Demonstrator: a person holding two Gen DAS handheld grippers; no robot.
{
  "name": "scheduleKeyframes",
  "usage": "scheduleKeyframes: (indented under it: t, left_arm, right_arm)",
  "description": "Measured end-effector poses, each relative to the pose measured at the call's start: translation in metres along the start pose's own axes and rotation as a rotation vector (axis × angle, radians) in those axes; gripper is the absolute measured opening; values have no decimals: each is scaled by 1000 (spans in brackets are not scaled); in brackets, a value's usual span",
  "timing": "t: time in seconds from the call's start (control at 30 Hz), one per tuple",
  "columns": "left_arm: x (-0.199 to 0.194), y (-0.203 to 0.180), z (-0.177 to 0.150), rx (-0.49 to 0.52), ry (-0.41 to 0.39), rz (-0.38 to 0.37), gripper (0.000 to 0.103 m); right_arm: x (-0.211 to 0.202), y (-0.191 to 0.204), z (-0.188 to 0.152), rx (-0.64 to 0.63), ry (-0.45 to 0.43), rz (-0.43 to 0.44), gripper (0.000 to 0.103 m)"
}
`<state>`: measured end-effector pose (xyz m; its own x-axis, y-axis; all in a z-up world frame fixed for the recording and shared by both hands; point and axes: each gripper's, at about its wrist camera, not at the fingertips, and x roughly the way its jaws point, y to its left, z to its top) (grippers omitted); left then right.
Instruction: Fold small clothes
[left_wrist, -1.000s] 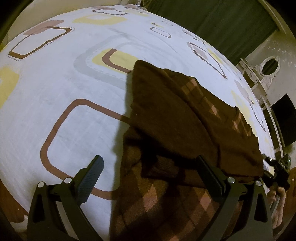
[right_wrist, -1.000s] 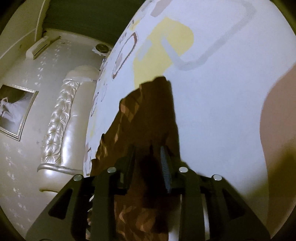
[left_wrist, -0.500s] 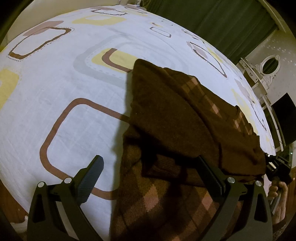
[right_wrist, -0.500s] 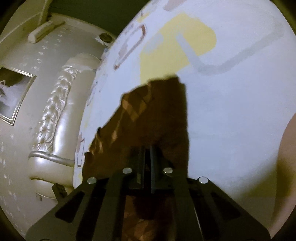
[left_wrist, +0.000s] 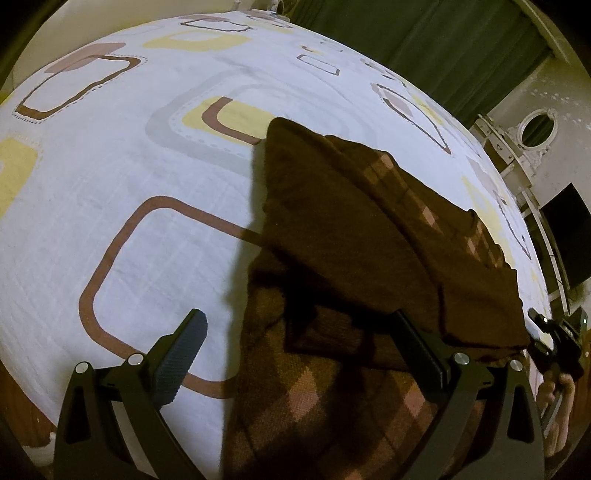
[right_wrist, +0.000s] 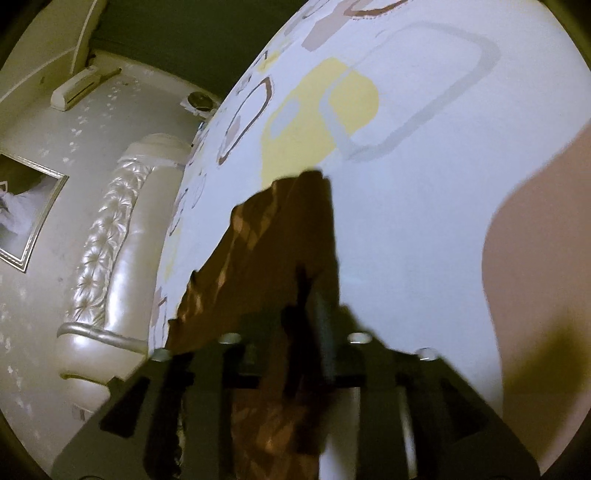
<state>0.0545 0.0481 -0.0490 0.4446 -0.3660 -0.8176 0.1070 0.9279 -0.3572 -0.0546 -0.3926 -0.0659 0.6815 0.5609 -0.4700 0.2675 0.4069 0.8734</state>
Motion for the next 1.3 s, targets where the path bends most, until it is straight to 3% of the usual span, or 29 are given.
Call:
scheduleKeyframes:
  t: [0.17, 0.27, 0.43, 0.5, 0.57, 0.77, 0.83, 1.0, 1.13, 1.3]
  left_arm:
    - [0, 1, -1, -9, -5, 2, 99]
    - [0, 1, -1, 2, -2, 7, 99]
    - [-10, 9, -4, -9, 7, -12, 99]
    - [-17, 15, -9, 10, 14, -18, 99]
    - [-23, 21, -14, 31, 26, -27, 99]
    - [-41, 37, -38, 95, 65, -140, 99]
    - [-44, 37, -47, 123, 91, -193, 99]
    - [-44, 38, -58, 106, 126, -269, 99]
    - [-45, 33, -67, 111, 154, -332, 99]
    - [-38, 17, -79, 176, 176, -311, 99]
  right_arm:
    - [0, 1, -20, -40, 34, -63, 29]
    - [-3, -4, -25, -61, 31, -113, 20]
    - [-16, -14, -34, -6, 59, 14, 36]
    - [-20, -17, -37, -4, 114, 82, 44]
    - [-22, -19, -41, 3, 167, 131, 45]
    - [-26, -10, -70, -86, 317, 192, 51]
    - [-24, -5, -79, -108, 366, 230, 57]
    - [-20, 5, -105, -157, 466, 306, 57]
    - [-25, 3, -118, -156, 482, 316, 57]
    - [-21, 4, -130, -153, 494, 297, 55]
